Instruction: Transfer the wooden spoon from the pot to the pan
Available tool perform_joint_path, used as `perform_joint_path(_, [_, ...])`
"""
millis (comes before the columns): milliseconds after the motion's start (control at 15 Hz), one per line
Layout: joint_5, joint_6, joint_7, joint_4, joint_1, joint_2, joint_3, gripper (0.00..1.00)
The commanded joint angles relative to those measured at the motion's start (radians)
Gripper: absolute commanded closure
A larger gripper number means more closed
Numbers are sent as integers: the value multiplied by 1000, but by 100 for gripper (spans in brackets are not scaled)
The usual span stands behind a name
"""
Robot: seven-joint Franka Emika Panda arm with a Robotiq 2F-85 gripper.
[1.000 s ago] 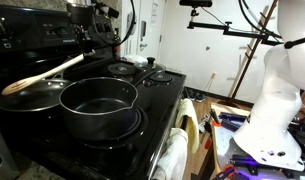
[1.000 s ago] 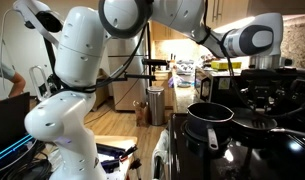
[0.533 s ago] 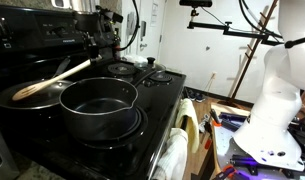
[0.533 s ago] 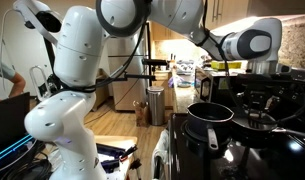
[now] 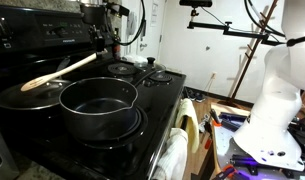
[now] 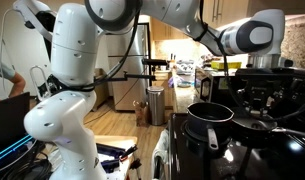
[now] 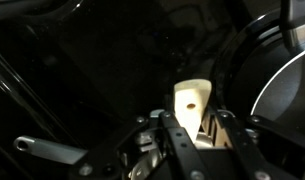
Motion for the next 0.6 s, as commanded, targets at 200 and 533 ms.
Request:
perform_joint_path(200, [43, -6, 10, -65, -10, -20, 31, 93])
perform_joint_path(533, [70, 27, 13, -93, -16, -22, 36, 93])
